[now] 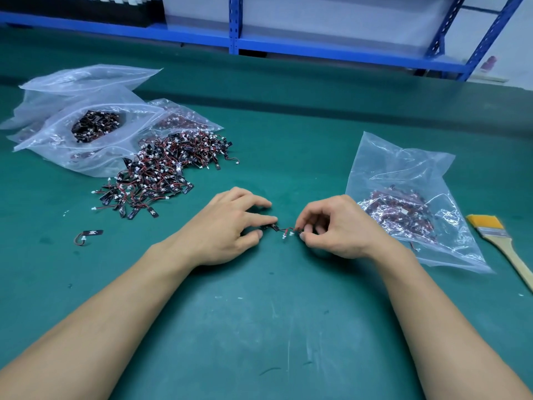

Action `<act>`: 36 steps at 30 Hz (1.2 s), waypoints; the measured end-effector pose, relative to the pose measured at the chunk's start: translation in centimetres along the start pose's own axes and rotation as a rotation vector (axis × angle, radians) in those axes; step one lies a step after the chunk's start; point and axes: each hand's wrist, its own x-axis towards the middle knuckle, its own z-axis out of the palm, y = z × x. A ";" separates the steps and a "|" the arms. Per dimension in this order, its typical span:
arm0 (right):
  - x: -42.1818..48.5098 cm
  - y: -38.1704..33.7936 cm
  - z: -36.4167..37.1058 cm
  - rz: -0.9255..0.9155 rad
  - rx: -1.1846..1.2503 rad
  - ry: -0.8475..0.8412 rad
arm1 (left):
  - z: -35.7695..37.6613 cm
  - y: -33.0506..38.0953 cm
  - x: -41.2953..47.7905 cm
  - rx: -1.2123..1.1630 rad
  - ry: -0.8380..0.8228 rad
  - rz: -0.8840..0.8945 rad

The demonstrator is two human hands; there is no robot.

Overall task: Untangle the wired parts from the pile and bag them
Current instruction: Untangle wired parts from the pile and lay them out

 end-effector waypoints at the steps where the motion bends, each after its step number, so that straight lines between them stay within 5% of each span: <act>1: 0.0 0.0 -0.1 0.005 0.021 0.002 | 0.0 0.0 0.0 0.001 -0.002 -0.003; 17: -0.2 0.3 -1.8 0.108 0.461 0.014 | 0.1 -0.2 0.0 0.003 -0.029 -0.014; 23: 0.4 0.1 -0.5 0.156 0.433 0.038 | 0.2 -0.1 -0.1 -0.021 -0.026 -0.004; 29: 0.8 0.0 0.4 0.240 0.371 0.085 | -0.2 0.4 0.2 -0.128 0.156 -0.025; 36: 0.9 0.0 0.4 0.339 0.422 0.130 | -0.1 0.4 0.1 -0.105 0.119 -0.008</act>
